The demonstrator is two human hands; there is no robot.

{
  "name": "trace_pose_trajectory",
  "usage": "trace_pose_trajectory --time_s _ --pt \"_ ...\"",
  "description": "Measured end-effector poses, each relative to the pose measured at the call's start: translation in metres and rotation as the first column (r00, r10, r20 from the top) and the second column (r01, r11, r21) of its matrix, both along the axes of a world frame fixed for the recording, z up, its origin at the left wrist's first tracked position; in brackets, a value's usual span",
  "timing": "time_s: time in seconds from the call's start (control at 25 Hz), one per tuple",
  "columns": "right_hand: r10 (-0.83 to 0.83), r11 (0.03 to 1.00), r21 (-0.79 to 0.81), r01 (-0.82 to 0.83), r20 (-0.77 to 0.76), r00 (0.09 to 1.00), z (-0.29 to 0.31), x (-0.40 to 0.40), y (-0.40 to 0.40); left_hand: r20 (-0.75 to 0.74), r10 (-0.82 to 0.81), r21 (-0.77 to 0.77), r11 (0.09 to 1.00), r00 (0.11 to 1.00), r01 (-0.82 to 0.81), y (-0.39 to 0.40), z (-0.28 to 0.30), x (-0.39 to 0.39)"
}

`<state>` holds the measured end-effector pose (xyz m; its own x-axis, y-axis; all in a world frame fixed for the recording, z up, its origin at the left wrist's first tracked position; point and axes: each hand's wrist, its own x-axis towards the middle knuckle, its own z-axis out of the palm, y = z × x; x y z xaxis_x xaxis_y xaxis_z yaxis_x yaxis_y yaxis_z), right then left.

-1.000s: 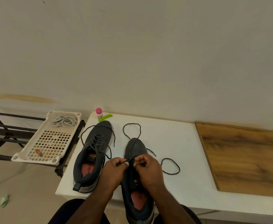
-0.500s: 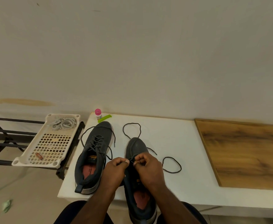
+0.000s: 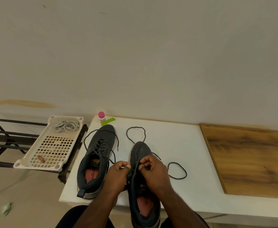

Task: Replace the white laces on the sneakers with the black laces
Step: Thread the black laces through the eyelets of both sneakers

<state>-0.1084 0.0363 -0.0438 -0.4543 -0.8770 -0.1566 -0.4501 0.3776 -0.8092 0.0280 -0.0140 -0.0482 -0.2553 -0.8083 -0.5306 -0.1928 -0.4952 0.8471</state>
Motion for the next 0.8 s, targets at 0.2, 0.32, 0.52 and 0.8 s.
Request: trace_pose_trajectory --time_s 0.2,0.32,0.52,0.8 --pt "0.027 0.999 0.018 -0.026 -0.056 0.998 0.0033 0.0009 -0.0043 -0.011 -0.036 -0.047 0.998 0.999 0.036 0.0009 0.0006 -0.0009" --pt "0.017 1.000 0.021 -0.016 -0.066 0.998 0.0041 -0.0006 -0.0046 0.009 -0.056 -0.060 0.997 0.998 0.057 0.0010 0.0027 -0.0010" --pt "0.053 0.997 0.058 -0.047 -0.113 0.992 0.0052 -0.0040 -0.0079 0.058 -0.094 -0.132 0.986 0.994 0.101 0.0029 0.0062 -0.0009" --pt "0.049 0.997 0.070 -0.040 -0.141 0.989 0.0064 -0.0033 -0.0097 0.072 -0.120 -0.133 0.983 0.990 0.129 -0.0011 0.0025 -0.0021"
